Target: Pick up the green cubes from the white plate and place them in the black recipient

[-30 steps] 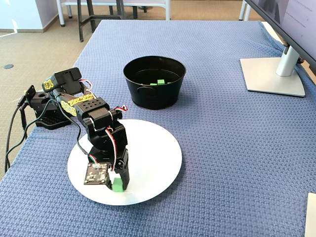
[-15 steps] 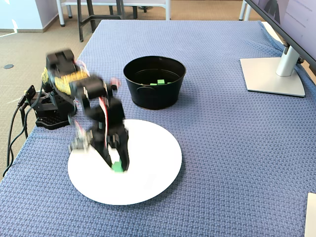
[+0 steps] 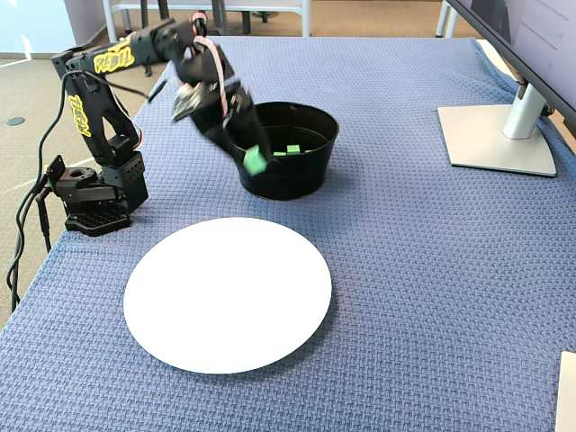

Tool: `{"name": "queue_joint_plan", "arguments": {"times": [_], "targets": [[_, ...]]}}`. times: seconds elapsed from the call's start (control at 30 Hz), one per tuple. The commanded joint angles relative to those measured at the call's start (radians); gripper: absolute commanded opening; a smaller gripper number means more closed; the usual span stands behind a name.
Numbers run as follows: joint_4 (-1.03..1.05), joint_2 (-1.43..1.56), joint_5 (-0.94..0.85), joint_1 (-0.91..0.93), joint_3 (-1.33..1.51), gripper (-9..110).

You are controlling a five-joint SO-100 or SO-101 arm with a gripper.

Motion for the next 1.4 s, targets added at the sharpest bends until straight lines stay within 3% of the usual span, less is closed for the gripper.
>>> {"name": "queue_joint_plan", "arguments": {"times": [0.0,0.23,0.53,0.57,0.67,0.83,1.13,1.37], "targets": [[-0.018,0.124,0.11,-0.187,0.057,0],[-0.095,0.074,0.27,-0.512,0.114,0],[-0.209,-0.112,0.304,-0.574,0.144,0],[-0.209,-0.123,0.302,-0.572,0.143,2],[-0.204,-0.12,0.291,-0.568,0.147,25],[-0.199,-0.092,0.275,-0.574,0.16,33],[-0.077,0.199,0.341,-0.474,0.141,12],[-0.06,0.54,0.313,-0.245,0.42,2]]}}
